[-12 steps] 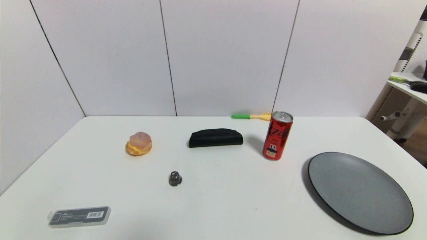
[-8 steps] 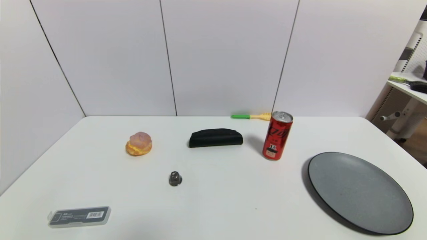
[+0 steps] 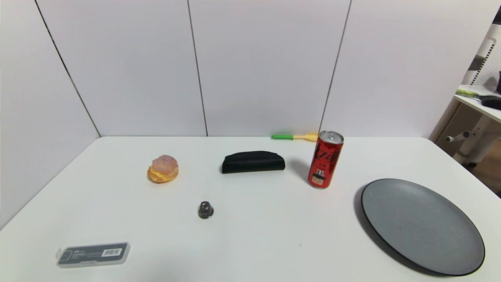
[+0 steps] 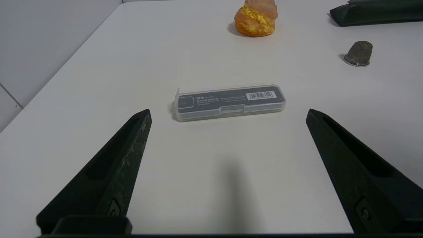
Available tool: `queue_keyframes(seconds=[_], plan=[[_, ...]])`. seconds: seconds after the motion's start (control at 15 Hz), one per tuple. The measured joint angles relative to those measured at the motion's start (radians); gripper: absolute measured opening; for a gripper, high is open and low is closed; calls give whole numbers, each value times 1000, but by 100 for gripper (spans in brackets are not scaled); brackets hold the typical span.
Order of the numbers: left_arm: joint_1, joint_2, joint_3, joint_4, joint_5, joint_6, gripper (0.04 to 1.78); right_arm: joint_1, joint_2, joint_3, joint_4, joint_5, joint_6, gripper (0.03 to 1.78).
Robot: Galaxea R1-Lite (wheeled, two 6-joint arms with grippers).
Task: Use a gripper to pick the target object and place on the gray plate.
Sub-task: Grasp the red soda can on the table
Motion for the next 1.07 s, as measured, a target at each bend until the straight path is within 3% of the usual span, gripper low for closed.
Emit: queue_keyframes(seconds=[0.13,0.27,0.47,0.67,0.87,1.07], plan=[[0,0,0,0,0,0,169,6,138,-59,-21,13,-2,170],[0,0,0,0,0,0,169,20,273,-86,-121,56,-5,170],[0,0,0,0,0,0,169,55,457,-76,-388,159,-8,170],[0,0,0,0,0,-1,169,138,600,-10,-719,271,-7,170],[0,0,0,0,0,0,169,250,719,61,-994,294,-4,170],[0,0,0,0,0,0,169,330,815,101,-1140,297,-10,170]])
